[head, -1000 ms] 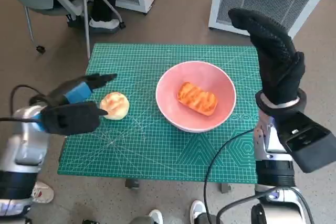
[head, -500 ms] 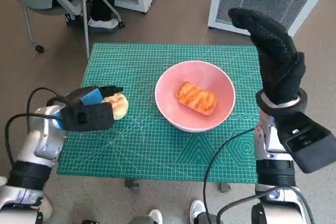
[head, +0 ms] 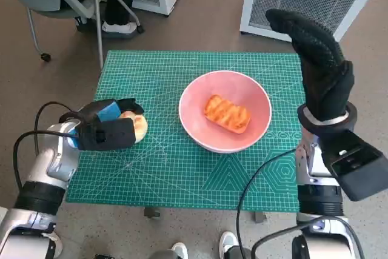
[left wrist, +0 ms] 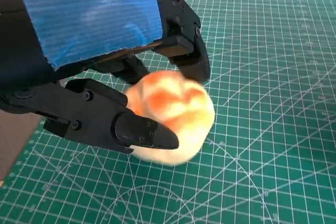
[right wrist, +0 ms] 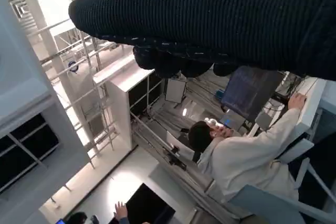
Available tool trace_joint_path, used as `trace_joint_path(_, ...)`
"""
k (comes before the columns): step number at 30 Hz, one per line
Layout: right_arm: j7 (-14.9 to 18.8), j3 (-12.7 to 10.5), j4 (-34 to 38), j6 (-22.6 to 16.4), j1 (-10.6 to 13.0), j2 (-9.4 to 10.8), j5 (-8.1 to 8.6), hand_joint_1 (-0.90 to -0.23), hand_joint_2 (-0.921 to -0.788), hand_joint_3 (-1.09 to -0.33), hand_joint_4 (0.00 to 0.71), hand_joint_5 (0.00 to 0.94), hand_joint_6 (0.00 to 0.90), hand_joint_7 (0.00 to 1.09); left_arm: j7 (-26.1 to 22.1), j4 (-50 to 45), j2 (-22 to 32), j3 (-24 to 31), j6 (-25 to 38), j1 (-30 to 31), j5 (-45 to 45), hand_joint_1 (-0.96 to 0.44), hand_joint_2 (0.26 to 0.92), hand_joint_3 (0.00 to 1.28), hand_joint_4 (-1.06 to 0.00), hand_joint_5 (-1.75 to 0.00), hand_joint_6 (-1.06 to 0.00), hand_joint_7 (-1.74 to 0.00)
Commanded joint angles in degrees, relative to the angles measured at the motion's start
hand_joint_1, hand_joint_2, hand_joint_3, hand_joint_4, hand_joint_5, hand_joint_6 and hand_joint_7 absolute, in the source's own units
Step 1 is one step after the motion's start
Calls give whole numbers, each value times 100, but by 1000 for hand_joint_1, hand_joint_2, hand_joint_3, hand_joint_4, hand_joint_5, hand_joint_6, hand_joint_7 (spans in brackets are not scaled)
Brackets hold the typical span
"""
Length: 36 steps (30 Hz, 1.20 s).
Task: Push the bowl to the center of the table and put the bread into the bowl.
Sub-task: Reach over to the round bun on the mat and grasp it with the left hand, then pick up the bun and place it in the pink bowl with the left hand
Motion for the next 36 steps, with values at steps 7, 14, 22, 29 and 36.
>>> trace_joint_path(7, -46, -6, -8, 16, 82, 4, -24, -565, -921, -863, -1, 500, -1, 665, 12, -128, 92, 240, -110, -151, -225, -1, 921, 135, -636, -1221, -522, -1276)
trace_joint_path(14, -69, 7, -41, 28, 90, 15, -41, -565, -921, -865, -1, 500, -1, 666, -40, -909, 162, 600, -42, -250, -425, 0, 921, 134, -637, -1163, -526, -1328)
trace_joint_path(22, -70, 23, -85, 39, 105, 19, -19, -565, -921, -867, -1, 499, -1, 666, 73, -1648, 12, 975, -180, -370, -768, 0, 920, 127, -644, -1111, -540, -1353)
trace_joint_path(29, -45, 11, -58, 22, 108, 1, 6, -569, -921, -864, -1, 499, -1, 666, 90, -2235, -236, 1058, -198, -586, -1019, 0, 920, 117, -657, -1109, -549, -1334)
trace_joint_path(36, -43, 21, -139, 46, 141, -3, 12, -571, -921, -861, -1, 500, -1, 667, 158, -2491, -630, 834, -304, -859, -982, 0, 920, 112, -665, -1136, -549, -1301)
